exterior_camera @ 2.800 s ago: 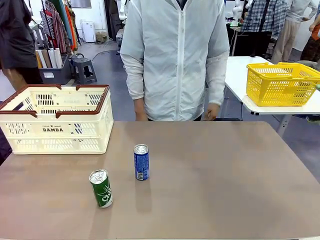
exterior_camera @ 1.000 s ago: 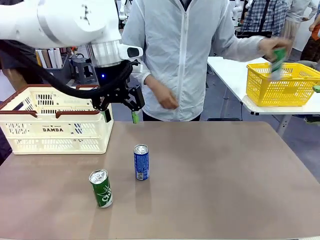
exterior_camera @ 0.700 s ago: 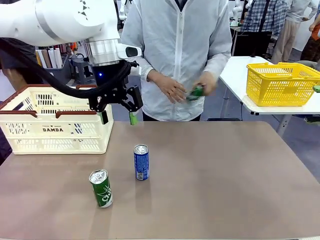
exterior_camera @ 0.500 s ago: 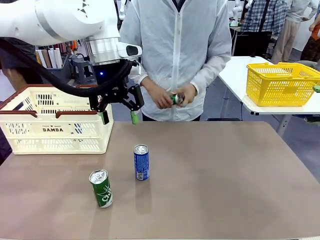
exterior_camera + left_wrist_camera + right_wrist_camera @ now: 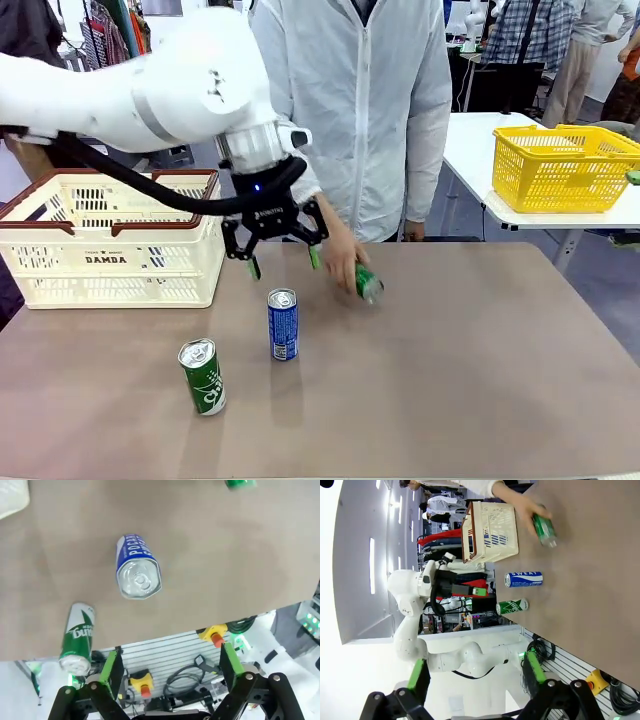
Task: Place the drinks into the Shopping basket.
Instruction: Pick up one drink and place it into the Shopping basket.
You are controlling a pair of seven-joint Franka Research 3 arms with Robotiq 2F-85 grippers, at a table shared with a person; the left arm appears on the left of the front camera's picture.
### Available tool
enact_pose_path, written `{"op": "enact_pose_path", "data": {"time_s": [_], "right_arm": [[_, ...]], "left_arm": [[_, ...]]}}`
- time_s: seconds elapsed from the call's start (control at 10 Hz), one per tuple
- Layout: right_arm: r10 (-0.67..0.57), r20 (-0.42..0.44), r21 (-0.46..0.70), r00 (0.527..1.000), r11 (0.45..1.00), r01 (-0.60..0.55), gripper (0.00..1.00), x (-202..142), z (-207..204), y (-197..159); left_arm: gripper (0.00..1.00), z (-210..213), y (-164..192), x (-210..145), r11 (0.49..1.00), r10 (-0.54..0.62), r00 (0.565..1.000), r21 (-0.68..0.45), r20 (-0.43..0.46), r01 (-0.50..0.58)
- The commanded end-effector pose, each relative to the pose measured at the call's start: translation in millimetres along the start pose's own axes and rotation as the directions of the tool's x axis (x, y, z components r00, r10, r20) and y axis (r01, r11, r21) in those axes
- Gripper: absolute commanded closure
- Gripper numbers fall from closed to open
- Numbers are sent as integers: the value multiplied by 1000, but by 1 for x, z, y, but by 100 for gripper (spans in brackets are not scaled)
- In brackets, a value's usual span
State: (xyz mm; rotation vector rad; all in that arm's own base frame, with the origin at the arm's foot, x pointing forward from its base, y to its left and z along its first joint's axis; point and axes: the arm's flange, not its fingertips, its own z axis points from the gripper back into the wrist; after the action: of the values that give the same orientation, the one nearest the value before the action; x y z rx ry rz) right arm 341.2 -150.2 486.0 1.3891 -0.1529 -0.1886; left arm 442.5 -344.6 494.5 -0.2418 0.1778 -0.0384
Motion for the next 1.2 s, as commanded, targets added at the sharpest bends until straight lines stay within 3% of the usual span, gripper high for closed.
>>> {"op": "enact_pose_path", "data": {"time_s": [0.0,0.2,0.3,0.5,0.6,0.8,1.0,1.1], "right_arm": [[-17,-7,-8,1000,1000,17,0,-1,2,4],[-17,-7,-8,1000,1000,17,0,-1,2,4],[-17,-7,-8,1000,1000,17,0,-1,2,4],[-17,-7,-8,1000,1000,17,0,-1,2,4],[-17,-7,-8,1000,1000,17,0,-1,2,4],[-17,-7,-8,1000,1000,17,0,-1,2,4],[-17,-7,-8,1000,1000,17,0,-1,2,4],[-17,-7,-8,1000,1000,17,0,-1,2,4]], "left_arm": [[0,-7,12,10,998,21,999,58,-48,-18],[0,82,119,-26,995,-36,998,-90,-43,32],[0,123,184,-52,985,-11,1000,-173,-29,5],[0,156,285,-74,946,-31,997,-323,-69,7],[0,157,339,-80,907,-31,997,-421,-72,-2],[0,142,422,-101,767,-2,999,-641,-47,-29],[0,115,469,-119,665,42,999,-746,-24,-45],[0,108,471,-126,652,53,999,-757,-13,-44]]}}
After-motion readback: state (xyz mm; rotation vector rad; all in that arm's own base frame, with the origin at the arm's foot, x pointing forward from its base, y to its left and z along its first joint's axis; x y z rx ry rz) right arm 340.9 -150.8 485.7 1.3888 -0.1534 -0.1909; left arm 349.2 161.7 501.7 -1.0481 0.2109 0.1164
